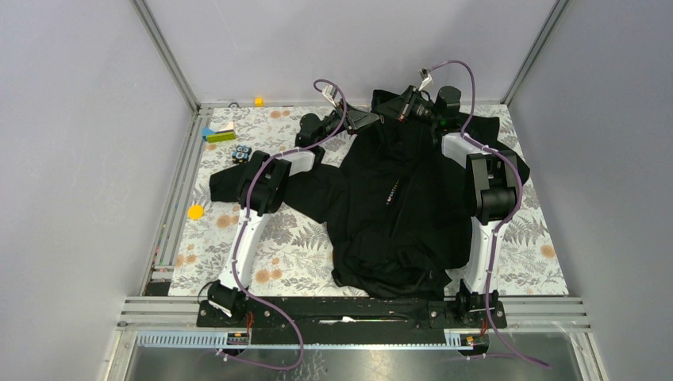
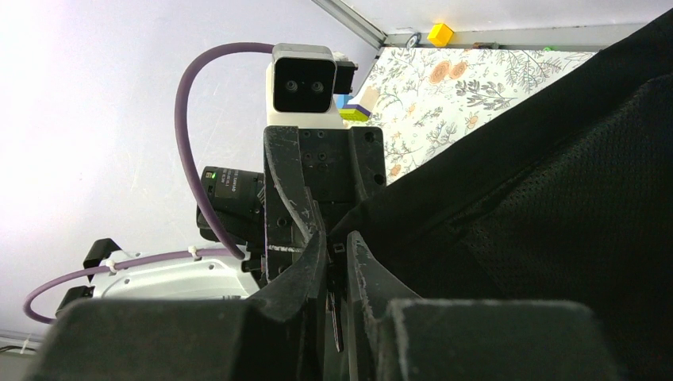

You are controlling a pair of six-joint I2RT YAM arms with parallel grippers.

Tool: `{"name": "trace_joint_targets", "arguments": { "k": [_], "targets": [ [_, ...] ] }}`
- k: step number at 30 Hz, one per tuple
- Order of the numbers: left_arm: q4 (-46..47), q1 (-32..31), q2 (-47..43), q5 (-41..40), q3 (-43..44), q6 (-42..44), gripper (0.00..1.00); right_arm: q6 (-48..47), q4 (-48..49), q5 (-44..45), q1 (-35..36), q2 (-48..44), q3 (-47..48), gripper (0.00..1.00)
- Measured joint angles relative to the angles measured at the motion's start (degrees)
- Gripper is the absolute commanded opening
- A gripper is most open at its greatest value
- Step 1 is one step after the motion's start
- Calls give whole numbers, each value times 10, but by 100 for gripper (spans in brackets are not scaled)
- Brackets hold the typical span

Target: Zip up the jacket

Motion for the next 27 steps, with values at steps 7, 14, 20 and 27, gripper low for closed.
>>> {"name": "trace_joint_targets", "arguments": {
  "k": [7,14,20,27],
  "targets": [
    [-1,-2,5,0,5,-1,32,3,4,0,0,0,0,0],
    [0,-2,10,0,11,-9,0,3,4,0,0,0,0,18],
    [-7,-2,14,-1,11,-9,0,-41,-82,21,0,-5,17,65],
    [-30,1,49,-4,37,-27,0,-164,-311,151,-6,-66,51,78]
  ]
}}
